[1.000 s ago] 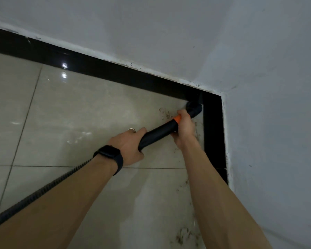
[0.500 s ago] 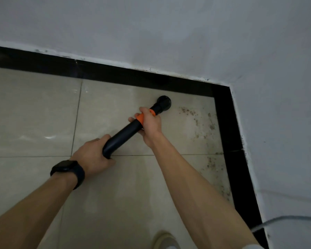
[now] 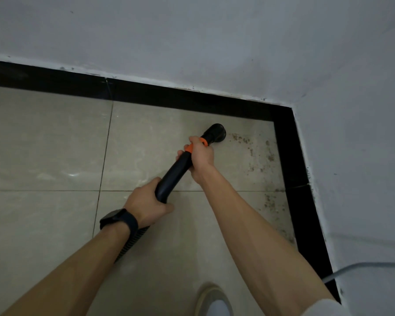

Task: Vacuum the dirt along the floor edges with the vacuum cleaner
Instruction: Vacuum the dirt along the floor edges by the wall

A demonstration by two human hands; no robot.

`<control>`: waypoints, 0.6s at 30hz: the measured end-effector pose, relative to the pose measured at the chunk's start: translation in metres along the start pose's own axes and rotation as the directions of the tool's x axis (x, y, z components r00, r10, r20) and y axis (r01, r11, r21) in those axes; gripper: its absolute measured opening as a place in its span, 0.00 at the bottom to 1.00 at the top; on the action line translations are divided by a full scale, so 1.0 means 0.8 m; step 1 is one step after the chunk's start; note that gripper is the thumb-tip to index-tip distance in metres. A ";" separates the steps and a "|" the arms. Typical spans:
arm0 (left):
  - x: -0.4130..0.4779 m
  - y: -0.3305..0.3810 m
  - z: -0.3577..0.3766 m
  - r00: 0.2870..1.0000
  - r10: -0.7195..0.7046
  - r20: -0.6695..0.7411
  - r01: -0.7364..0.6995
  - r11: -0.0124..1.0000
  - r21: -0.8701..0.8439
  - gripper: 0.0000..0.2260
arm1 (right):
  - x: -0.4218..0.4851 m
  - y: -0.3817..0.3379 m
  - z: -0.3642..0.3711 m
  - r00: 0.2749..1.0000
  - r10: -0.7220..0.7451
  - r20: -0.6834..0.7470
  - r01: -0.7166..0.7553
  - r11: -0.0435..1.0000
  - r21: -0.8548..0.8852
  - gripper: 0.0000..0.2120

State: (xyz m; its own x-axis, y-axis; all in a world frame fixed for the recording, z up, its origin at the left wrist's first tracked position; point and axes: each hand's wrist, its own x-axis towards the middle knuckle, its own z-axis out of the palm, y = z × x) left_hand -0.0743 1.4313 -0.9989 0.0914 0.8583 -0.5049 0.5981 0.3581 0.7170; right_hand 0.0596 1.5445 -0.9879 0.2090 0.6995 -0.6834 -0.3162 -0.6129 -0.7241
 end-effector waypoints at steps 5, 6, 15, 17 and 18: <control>0.020 0.017 0.004 0.999 0.031 0.014 -0.033 0.989 0.145 0.15 | -0.003 0.013 -0.017 1.000 0.025 0.002 -0.025 0.991 0.129 0.13; 0.023 0.019 0.006 0.999 0.034 0.015 -0.036 0.986 0.161 0.15 | -0.001 0.014 -0.019 1.000 0.025 -0.015 -0.022 0.989 0.148 0.13; 0.046 0.040 0.044 0.994 0.075 0.074 -0.083 0.990 0.113 0.16 | 0.031 0.002 -0.037 0.975 -0.040 -0.219 0.052 0.997 0.051 0.16; 0.054 0.040 0.047 0.993 0.088 0.082 -0.097 0.989 0.115 0.17 | 0.037 -0.001 -0.043 0.966 -0.045 -0.255 0.060 0.997 0.054 0.17; 0.058 0.039 0.048 0.992 0.092 0.083 -0.101 0.989 0.112 0.18 | 0.041 -0.004 -0.046 0.961 -0.049 -0.271 0.066 0.996 0.052 0.18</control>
State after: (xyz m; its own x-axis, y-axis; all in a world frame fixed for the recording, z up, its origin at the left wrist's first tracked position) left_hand -0.0208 1.4681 -1.0179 0.2119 0.8540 -0.4752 0.6713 0.2262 0.7058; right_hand 0.1013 1.5556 -1.0114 0.4669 0.6034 -0.6464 -0.3498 -0.5454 -0.7617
